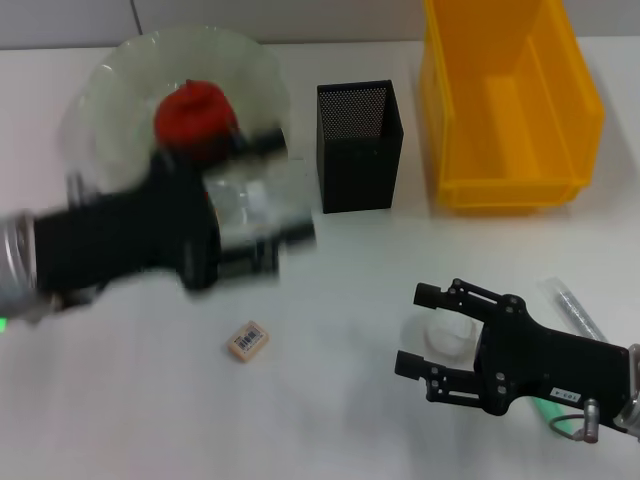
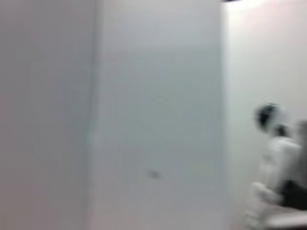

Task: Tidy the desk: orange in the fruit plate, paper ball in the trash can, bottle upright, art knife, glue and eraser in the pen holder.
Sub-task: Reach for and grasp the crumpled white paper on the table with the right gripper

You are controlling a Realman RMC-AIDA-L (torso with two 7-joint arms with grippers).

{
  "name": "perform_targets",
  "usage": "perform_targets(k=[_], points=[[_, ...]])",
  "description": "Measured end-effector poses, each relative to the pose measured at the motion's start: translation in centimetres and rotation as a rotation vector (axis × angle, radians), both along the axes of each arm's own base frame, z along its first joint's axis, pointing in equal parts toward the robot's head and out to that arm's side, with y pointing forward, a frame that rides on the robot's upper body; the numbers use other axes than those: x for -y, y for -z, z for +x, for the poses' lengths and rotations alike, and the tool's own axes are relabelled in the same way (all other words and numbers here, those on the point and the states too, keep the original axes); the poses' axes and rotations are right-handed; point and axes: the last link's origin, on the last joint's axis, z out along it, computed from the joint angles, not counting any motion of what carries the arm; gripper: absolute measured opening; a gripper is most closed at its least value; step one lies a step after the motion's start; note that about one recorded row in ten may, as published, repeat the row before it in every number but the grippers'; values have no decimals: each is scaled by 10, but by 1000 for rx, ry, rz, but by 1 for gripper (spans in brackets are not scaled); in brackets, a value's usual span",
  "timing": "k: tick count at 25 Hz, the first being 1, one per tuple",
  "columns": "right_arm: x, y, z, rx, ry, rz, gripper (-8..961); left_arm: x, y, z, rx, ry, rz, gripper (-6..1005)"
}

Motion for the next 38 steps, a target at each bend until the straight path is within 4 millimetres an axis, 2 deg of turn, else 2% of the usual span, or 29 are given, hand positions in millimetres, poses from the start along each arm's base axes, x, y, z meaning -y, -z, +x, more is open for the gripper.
perform_targets(k=[1, 2, 6, 9, 18, 38], points=[[0, 0, 0, 0, -1, 0, 823, 10, 5, -4, -39, 21, -69, 796], [0, 0, 0, 0, -1, 0, 823, 10, 5, -4, -39, 21, -69, 796], [0, -1, 1, 1, 0, 4, 823, 23, 24, -19, -203, -4, -259, 796], [0, -2, 1, 2, 1, 4, 823, 21, 28, -22, -245, -31, -286, 795], [2, -2, 2, -1, 5, 3, 823, 11, 37, -24, -289, -78, -265, 794], [0, -2, 2, 1, 14, 13, 822, 4, 39, -27, -312, -113, -226, 792]])
